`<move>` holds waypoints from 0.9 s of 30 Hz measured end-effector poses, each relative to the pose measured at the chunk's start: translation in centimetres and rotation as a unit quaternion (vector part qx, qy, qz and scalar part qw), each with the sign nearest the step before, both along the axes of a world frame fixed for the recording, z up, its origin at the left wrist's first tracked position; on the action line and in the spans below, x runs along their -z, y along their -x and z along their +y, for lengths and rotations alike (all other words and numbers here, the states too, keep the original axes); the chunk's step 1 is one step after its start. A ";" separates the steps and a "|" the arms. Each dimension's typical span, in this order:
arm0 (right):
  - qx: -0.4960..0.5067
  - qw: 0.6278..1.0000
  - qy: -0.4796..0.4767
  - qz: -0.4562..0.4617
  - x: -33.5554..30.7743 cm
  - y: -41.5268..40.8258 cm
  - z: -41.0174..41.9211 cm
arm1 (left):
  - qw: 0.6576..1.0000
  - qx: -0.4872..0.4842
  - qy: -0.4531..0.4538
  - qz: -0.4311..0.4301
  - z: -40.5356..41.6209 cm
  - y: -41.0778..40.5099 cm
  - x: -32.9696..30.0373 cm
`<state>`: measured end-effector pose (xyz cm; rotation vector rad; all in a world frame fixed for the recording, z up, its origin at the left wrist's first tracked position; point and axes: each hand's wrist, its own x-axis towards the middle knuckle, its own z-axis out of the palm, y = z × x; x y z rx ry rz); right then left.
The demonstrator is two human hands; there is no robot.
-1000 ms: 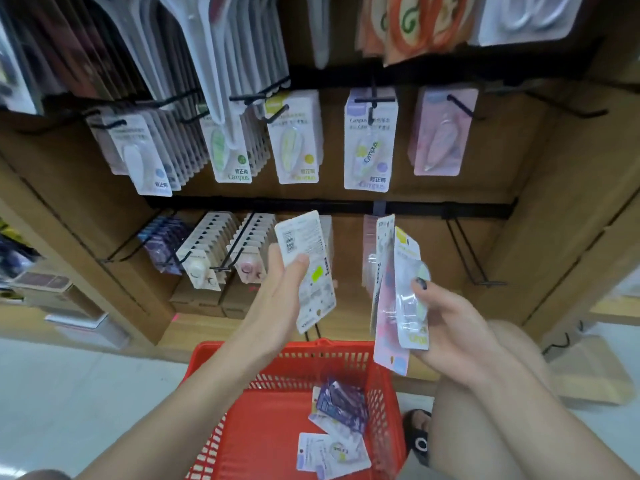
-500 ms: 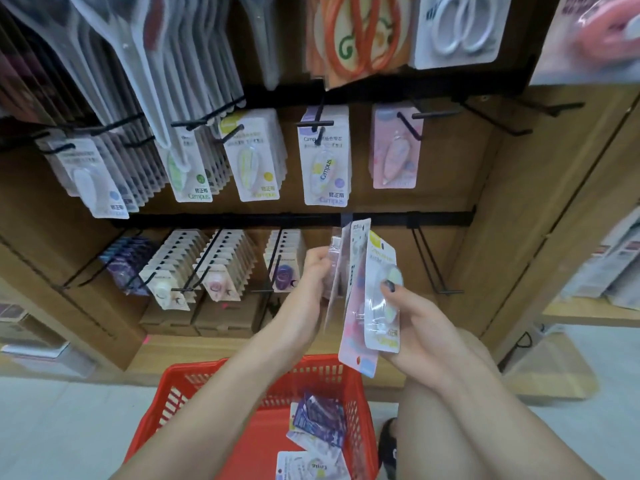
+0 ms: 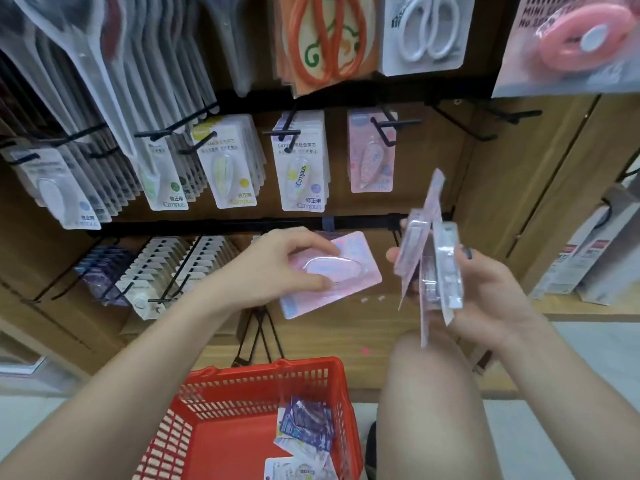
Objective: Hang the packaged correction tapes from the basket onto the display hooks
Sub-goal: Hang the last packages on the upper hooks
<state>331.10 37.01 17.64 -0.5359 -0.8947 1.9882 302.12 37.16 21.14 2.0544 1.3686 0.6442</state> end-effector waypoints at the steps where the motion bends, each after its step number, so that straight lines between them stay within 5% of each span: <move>1: -0.025 1.000 -0.010 -0.013 -0.4 0.1 0.3 | 1.000 0.022 -0.001 0.021 0.3 -0.4 -0.7; 5: -0.117 0.992 -0.029 -0.033 -1.3 0.4 0.8 | 0.998 0.067 -0.001 0.021 1.5 -2.0 -2.6; 9: -0.066 0.996 0.007 -0.055 -1.2 -0.1 1.1 | 0.997 -0.013 -0.054 -0.045 1.8 -2.5 -2.3; 13: -0.062 0.997 0.016 -0.049 -0.2 0.1 0.8 | 0.965 -0.135 -0.084 -0.208 1.7 -4.1 -0.2; 17: -0.057 0.998 0.028 -0.014 0.9 0.6 0.2 | 0.928 -0.146 -0.060 -0.337 1.5 -6.5 1.8; 21: -0.024 0.998 0.029 0.054 1.5 1.0 0.2 | 0.952 -0.112 -0.049 -0.282 1.7 -8.3 2.3; 27: 0.108 0.980 -0.047 -0.158 0.5 0.7 0.2 | 0.964 -0.081 -0.042 -0.251 3.1 -8.4 1.2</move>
